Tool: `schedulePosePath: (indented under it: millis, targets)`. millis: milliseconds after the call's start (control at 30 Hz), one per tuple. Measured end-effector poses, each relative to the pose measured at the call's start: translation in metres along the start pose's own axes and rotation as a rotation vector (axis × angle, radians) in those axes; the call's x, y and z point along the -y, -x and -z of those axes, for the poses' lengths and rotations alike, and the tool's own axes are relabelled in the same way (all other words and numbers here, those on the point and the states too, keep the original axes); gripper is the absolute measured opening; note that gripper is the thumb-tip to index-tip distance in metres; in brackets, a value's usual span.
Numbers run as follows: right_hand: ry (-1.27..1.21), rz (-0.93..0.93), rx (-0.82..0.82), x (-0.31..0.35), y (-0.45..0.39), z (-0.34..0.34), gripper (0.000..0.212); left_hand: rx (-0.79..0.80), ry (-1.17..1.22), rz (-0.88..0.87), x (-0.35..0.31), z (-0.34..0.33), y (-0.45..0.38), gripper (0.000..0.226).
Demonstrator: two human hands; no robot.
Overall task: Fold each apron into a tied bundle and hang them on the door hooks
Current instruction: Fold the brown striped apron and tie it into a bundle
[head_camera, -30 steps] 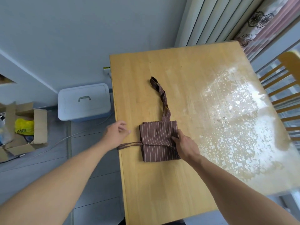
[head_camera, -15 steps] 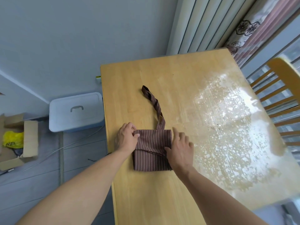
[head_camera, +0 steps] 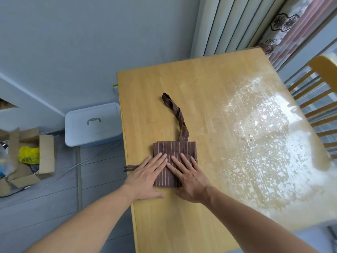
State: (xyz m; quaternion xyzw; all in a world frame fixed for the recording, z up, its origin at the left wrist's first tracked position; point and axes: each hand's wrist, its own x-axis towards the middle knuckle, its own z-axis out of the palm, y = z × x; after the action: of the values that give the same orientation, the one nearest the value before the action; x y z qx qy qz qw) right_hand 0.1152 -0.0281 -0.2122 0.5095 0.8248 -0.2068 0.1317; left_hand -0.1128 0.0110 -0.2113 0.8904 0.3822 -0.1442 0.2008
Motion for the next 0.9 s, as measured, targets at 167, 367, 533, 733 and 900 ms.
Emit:
schedulePosePath:
  millis: [167,367,533,733,900]
  targets:
    - [-0.012,-0.04,-0.23,-0.012,0.016,-0.007,0.076,-0.025,0.065,0.09,-0.008,0.012,-0.01,0.081]
    - [-0.501,-0.241,-0.344,-0.016,0.053,0.004,0.017,-0.084,0.605,0.321,-0.019,0.029,0.013,0.031]
    - [-0.887,-0.4,-0.16,-0.005,0.059,0.011,0.034,-0.171,0.646,0.514,-0.026,0.016,0.022,0.055]
    - [-0.988,-0.644,-0.123,-0.009,0.035,0.005,0.036,-0.243,0.702,0.582,-0.017,-0.002,0.007,0.048]
    - [-0.975,-0.821,-0.186,-0.007,0.03,0.003,0.052,-0.384,0.657,0.685,-0.018,-0.004,-0.008,0.034]
